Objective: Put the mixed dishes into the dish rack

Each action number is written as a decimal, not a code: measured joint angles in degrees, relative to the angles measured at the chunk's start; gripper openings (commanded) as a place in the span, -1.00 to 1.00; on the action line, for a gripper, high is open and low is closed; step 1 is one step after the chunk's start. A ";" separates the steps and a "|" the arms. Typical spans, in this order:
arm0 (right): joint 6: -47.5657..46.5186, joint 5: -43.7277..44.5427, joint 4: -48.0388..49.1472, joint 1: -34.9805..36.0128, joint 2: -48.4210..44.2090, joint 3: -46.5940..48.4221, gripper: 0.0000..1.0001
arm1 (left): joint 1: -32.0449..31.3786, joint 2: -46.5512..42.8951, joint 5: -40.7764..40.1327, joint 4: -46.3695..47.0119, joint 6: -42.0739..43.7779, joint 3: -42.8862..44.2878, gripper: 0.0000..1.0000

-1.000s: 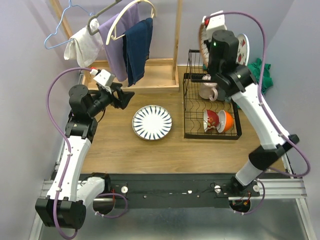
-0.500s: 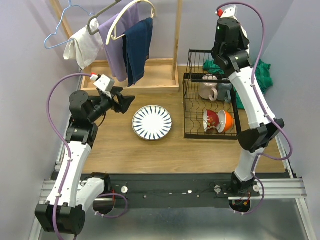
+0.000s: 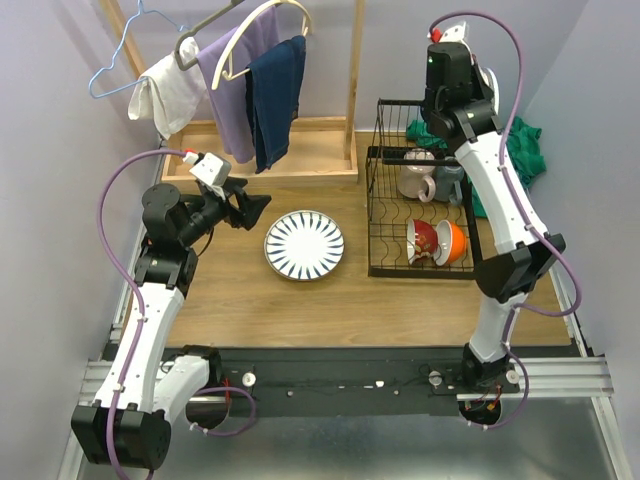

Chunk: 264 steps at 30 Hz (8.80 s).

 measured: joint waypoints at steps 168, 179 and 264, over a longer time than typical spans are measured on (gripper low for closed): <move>29.09 0.37 -20.59 -0.94 -1.46 -2.47 -0.99 | -1.79 8.52 3.74 6.23 -8.00 -2.34 0.54; 38.05 0.28 -24.50 -1.40 -1.46 -2.45 -0.99 | -3.19 10.71 3.78 6.19 -8.35 -0.98 0.53; 38.40 -6.93 -22.69 -0.96 -1.75 4.04 0.02 | -6.01 11.89 3.98 4.48 -8.52 3.02 0.54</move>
